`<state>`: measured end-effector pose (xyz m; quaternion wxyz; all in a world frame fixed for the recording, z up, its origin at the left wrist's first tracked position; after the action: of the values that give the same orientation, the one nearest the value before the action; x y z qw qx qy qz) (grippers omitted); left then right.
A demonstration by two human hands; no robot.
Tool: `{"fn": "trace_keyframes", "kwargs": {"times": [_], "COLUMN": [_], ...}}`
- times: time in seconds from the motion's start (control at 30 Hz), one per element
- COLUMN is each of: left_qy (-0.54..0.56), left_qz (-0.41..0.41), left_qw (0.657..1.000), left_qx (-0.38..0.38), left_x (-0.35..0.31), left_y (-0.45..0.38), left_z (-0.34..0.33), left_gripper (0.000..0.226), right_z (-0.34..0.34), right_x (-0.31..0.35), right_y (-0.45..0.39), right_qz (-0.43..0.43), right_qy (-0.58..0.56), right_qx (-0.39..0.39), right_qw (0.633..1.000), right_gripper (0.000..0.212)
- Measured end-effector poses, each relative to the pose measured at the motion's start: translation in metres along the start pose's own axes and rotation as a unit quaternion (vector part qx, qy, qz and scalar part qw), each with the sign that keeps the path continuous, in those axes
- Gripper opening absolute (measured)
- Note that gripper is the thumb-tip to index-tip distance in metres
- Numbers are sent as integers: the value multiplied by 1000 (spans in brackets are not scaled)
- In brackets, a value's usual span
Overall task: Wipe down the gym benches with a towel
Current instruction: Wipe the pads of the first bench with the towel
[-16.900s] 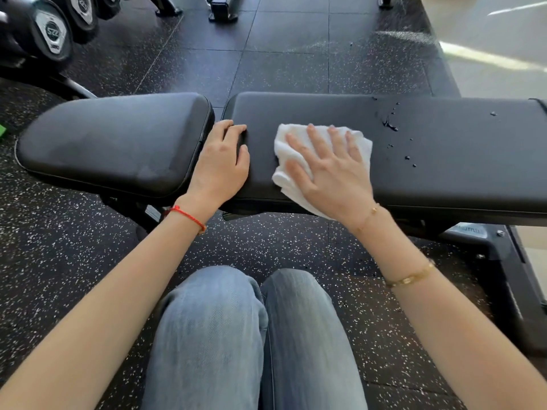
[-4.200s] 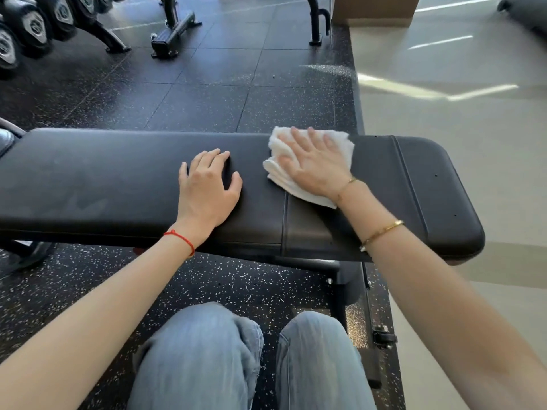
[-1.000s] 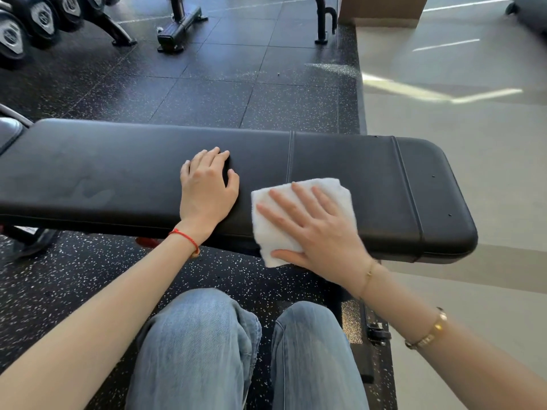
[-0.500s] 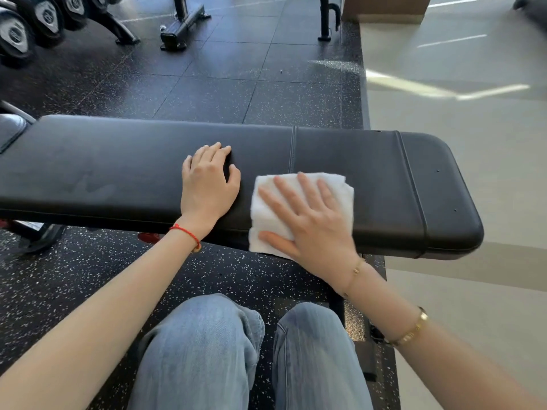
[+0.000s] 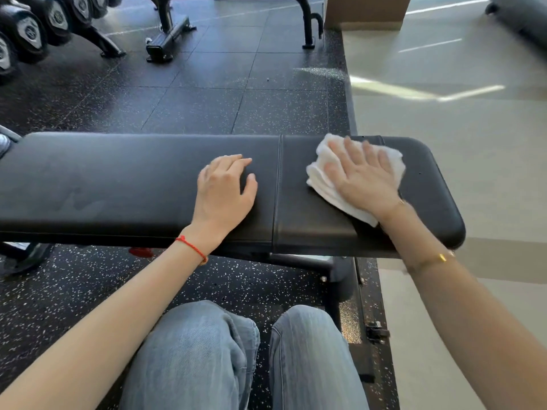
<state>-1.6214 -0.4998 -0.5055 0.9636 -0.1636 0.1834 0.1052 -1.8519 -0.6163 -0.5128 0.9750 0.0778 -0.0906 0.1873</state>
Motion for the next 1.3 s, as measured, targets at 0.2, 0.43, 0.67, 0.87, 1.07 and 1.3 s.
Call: {"fn": "trace_keyframes", "kwargs": {"times": [0.2,0.43,0.67,0.87,1.07,1.3], "left_qy": [-19,-61,-49,-47,-46,-42], "left_qz": [-35,-23,-17,-24,-20,-20], "left_qw": [998,997,998,998,998,998], "left_qx": [49,50,26,33,46,43], "left_x": [-40,-43,-44,-42,-46,-46], "left_y": [-14,-13,-14,-13,-11,-11], "left_z": [-27,-42,-39,-37,-39,-40], "left_gripper": [47,49,47,46,48,47], "right_z": [-6,14,13,-5,9,5], "right_x": [8,-40,4,-19,-79,-70], "right_y": [24,-12,-36,73,49,66], "right_qz": [84,-19,44,63,-46,-52], "right_qy": [19,2,18,29,-14,-6], "right_qx": [-11,-16,-13,-43,-48,-43], "right_qw": [996,1000,999,997,998,998], "right_gripper": [59,56,53,58,55,62]}}
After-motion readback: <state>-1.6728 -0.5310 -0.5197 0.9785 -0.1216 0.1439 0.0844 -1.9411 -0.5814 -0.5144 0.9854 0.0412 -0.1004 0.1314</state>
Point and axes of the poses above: each hand's wrist, its own y-axis away from the middle knuckle, its own z-axis out of the back of the hand, x = y × z, the point moved 1 cm from there along -y, towards the middle knuckle, and after that the axes turned 3 degrees about x, right-handed, at the moved point
